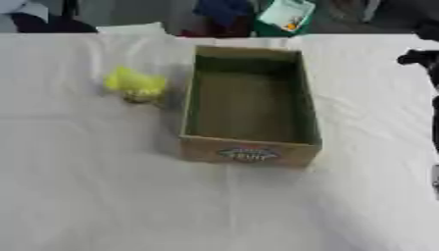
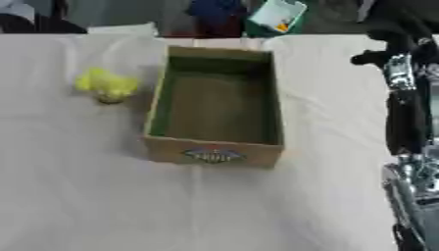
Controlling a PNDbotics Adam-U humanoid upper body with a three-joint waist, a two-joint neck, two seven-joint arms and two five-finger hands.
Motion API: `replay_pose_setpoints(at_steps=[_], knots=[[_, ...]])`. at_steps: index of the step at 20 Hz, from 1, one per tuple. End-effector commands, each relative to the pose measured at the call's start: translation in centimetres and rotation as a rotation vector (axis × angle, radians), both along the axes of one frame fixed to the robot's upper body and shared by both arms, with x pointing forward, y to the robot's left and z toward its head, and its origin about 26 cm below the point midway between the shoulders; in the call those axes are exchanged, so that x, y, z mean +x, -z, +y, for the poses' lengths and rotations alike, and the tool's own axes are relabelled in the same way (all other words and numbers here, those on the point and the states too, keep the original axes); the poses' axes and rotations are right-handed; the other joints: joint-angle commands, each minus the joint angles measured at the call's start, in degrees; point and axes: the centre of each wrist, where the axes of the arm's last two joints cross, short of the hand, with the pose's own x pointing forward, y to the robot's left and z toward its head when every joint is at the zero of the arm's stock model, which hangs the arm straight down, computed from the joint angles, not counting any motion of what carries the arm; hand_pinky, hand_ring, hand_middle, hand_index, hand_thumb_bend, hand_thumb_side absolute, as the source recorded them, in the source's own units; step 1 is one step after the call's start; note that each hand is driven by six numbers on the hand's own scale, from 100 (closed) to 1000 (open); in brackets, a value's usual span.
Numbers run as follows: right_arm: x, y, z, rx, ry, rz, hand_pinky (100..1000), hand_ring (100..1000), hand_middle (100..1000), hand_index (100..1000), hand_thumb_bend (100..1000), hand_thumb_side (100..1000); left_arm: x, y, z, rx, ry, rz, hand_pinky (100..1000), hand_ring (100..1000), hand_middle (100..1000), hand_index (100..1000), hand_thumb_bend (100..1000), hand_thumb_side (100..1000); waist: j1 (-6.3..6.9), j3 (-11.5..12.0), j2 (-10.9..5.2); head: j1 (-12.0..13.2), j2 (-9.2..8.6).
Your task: Pick up objects on the table and place them in the box.
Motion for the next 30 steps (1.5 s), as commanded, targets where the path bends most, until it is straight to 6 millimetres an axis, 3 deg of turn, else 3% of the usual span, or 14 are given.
replay_pose_setpoints(at_steps=[1,8,16,23,27,30], knots=[[-0.2,-0.8,0.0,-0.015,-0.002,-0.033,825,600,724,930,100,753,-0.2,-0.7,0.1,0.011,-0.003,-0.023,457,559,513,742,100,825,0.16,0.05,-0.98,0.2,-0.77],[-0.2,-0.8,0.0,-0.014,-0.001,-0.034,825,600,724,929,100,753,-0.3,-0.8,0.3,0.026,-0.007,-0.02,459,560,514,744,100,823,0.25,0.01,-1.23,0.27,-0.22],[-0.2,-0.8,0.1,-0.015,-0.005,-0.03,825,601,724,929,100,751,-1.2,-1.6,2.2,0.184,-0.057,-0.011,464,565,526,773,100,824,0.69,0.15,-1.92,-2.08,2.47],[-0.3,-0.7,0.1,-0.011,-0.006,-0.027,824,602,723,929,100,750,-2.0,-3.4,4.3,0.374,-0.16,0.057,490,592,566,835,100,804,1.25,0.3,-2.76,-1.57,4.28],[-0.3,-0.6,0.0,-0.012,-0.003,-0.025,824,602,723,929,100,749,-2.5,-4.8,5.5,0.519,-0.211,0.087,521,629,605,862,188,783,1.71,0.63,-3.21,-1.19,4.88],[-0.3,-0.6,0.0,-0.016,0.0,-0.023,823,602,724,929,100,749,-2.6,-5.9,6.2,0.64,-0.239,0.154,539,652,622,878,206,803,1.89,0.63,-3.26,-1.13,4.82]])
